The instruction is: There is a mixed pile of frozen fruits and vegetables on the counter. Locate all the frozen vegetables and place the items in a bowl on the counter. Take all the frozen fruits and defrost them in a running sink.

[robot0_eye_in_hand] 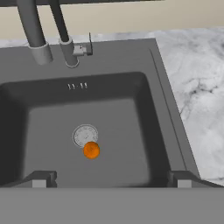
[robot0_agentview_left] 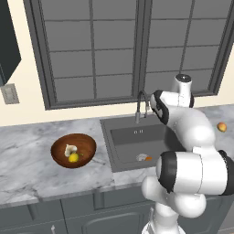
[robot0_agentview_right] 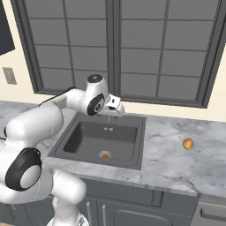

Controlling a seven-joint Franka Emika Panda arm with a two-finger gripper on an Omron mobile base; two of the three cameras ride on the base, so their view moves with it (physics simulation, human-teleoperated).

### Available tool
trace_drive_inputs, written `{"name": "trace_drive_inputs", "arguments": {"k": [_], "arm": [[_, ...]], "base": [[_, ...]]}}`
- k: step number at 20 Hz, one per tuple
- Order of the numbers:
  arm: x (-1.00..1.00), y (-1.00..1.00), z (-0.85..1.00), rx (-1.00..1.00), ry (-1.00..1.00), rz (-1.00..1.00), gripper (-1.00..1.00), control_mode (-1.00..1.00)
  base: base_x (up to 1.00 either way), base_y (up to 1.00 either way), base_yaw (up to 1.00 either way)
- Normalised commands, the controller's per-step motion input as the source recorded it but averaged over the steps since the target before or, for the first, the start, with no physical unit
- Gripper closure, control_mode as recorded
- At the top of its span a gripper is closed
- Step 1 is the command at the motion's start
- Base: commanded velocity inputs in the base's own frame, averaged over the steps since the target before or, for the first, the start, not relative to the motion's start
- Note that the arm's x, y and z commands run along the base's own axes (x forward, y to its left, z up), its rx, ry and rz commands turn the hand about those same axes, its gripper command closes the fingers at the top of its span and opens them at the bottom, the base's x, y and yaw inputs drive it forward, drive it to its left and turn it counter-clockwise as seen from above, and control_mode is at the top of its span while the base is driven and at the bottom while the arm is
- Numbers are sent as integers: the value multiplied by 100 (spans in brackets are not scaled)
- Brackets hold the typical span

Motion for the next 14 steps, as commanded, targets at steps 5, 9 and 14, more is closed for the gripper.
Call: {"name": "trace_drive_inputs", "arguments": {"k": [5, 9, 14], "arm": [[-3, -18, 80, 0, 18, 0, -100, -100], [-22, 0, -7, 0, 1, 0, -100, -100], [-67, -10, -6, -2, -10, 0, -100, -100]], "base": [[0, 0, 0], [0, 0, 0], [0, 0, 0]]}}
